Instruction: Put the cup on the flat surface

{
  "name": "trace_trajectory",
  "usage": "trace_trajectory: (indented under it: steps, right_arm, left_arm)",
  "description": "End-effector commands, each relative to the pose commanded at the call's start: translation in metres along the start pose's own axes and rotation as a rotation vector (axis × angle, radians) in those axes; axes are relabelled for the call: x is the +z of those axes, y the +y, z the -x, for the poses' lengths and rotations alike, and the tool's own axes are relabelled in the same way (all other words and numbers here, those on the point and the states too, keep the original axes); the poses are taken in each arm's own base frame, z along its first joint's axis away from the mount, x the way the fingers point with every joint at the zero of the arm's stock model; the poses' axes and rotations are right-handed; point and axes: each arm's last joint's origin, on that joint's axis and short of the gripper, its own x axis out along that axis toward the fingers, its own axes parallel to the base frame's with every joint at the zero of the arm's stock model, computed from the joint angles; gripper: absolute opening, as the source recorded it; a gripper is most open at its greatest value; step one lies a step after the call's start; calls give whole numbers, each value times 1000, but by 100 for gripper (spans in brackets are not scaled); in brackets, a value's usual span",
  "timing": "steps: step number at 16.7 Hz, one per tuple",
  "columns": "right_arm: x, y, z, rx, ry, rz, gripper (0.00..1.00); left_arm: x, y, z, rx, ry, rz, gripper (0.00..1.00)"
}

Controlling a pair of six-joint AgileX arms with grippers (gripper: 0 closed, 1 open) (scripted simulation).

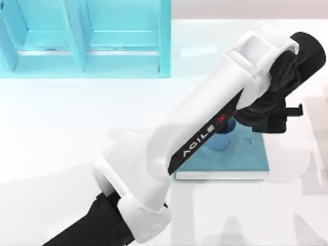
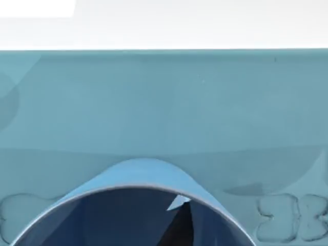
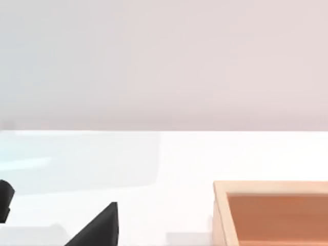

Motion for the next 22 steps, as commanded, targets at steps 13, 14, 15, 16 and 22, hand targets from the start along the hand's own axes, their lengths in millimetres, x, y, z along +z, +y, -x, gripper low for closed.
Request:
trace_trajectory:
  steps: [13,14,15,16,22]
  right_arm:
    - [0,0,0,0,0,0,100]
    - [0,0,0,0,0,0,100]
    - [0,0,0,0,0,0,100]
    - [0,0,0,0,0,0,100]
    - [0,0,0,0,0,0,100]
  left_arm:
    - [0,0,0,0,0,0,0]
    - [-1,-3,3,-15,-9,-4,0]
    - [-1,-4,3,-16,-9,-5,0]
    - [-1,-4,6,-17,-9,-7,0]
    - [9,-6,34,-7,2,-11,0]
